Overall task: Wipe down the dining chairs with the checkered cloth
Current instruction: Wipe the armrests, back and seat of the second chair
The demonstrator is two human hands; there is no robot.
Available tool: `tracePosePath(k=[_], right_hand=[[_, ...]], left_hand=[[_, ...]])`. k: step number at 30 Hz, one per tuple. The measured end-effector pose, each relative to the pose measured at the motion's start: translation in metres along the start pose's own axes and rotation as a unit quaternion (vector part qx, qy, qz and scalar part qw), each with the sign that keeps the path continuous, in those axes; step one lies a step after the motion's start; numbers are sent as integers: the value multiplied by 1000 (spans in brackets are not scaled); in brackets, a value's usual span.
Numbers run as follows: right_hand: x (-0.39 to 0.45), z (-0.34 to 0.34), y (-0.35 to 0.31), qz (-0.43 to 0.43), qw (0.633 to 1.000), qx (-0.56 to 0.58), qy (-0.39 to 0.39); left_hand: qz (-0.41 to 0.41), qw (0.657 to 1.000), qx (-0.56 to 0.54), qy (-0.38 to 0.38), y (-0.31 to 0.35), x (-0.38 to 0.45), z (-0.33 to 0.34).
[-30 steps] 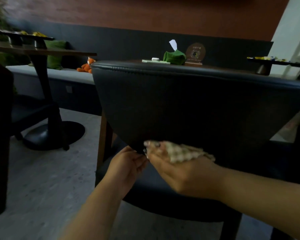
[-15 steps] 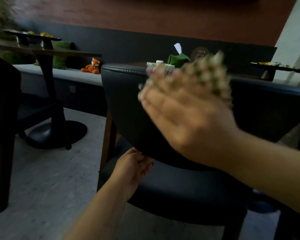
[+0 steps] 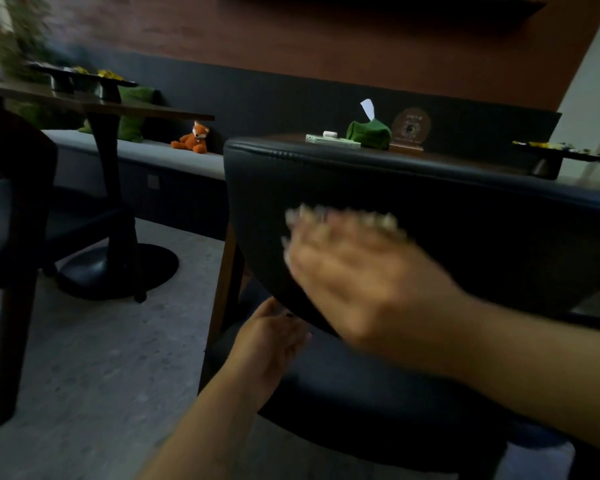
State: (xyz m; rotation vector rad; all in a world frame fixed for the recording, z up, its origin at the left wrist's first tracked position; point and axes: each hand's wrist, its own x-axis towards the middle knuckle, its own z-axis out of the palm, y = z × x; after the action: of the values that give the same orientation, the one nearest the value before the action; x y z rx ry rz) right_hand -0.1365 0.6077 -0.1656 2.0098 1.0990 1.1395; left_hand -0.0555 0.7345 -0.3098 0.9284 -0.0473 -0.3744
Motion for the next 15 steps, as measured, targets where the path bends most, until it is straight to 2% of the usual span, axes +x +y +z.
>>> tracePosePath(k=[3,7,9,11,13,15], right_hand=[[37,-16,18,86,992,-59,72],[44,0,4,108,979,-170,34],[29,20,-18,70,978,-194,-8],[1,42,-42,-10,974,-209,-82],[-29,59,-62,-136,953,-212,-171],[-47,64,-67,-192,929,-198,-248]], left_hand=[[-10,999,-39,-4,4,8,-8],[5,999,-34,-18,3,10,-7],[17,999,-24,-16,3,10,-6],[21,999,-16,-34,4,7,-7],[20,998,-20,-59,5,4,-7],[13,997,-35,-68,5,5,-8]])
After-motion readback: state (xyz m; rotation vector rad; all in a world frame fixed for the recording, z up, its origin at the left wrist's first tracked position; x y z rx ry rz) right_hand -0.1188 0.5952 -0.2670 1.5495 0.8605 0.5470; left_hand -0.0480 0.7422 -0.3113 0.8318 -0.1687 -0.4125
